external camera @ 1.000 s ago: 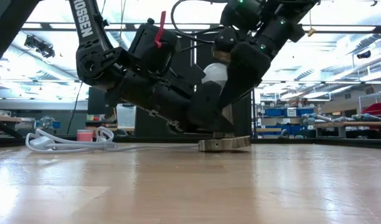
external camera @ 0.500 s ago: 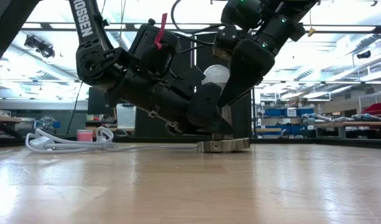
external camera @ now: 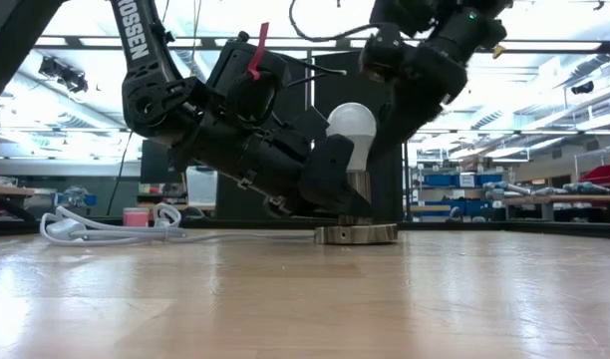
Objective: Screw lightbulb
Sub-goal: Insert the white lightbulb into the silver lamp
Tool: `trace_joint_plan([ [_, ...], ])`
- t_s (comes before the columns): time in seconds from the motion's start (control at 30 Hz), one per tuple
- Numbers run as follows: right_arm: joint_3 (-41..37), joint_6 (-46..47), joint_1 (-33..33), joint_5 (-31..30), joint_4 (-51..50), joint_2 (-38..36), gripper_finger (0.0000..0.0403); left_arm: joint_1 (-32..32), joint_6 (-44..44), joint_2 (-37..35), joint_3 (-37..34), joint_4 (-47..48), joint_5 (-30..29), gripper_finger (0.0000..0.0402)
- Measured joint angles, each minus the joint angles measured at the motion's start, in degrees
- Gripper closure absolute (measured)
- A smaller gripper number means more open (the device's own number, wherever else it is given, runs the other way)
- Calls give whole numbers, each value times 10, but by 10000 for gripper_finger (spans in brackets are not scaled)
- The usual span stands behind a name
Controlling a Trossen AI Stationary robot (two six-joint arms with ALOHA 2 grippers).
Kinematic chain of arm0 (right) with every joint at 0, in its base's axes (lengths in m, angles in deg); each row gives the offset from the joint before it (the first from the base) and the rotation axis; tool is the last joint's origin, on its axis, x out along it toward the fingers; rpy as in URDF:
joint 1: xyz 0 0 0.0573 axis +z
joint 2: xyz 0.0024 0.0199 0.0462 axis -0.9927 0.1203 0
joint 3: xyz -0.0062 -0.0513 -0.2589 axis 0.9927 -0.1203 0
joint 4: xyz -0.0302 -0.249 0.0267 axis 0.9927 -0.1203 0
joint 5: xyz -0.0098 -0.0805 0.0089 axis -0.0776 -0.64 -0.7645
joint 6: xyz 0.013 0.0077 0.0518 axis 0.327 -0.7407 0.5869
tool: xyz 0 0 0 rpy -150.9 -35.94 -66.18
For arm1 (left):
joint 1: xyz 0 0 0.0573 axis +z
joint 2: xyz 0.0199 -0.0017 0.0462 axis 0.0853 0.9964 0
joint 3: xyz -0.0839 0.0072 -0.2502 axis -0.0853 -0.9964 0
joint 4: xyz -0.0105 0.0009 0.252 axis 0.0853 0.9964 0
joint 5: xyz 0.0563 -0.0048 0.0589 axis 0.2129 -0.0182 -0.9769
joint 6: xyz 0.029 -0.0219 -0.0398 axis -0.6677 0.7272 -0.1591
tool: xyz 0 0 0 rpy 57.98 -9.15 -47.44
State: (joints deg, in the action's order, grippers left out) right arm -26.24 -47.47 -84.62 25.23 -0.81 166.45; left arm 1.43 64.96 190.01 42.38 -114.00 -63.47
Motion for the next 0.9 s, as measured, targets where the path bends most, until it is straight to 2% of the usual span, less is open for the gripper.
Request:
trace_joint_plan([
  [0.37,-41,-12,0,-8,93,-6,80,0,0,0,0,0,0,194],
  [0.8,-41,39,47,5,59,-25,90,0,0,0,0,3,1,194],
  [0.9,-41,40,42,-22,36,-26,93,0,0,0,0,3,1,194],
])
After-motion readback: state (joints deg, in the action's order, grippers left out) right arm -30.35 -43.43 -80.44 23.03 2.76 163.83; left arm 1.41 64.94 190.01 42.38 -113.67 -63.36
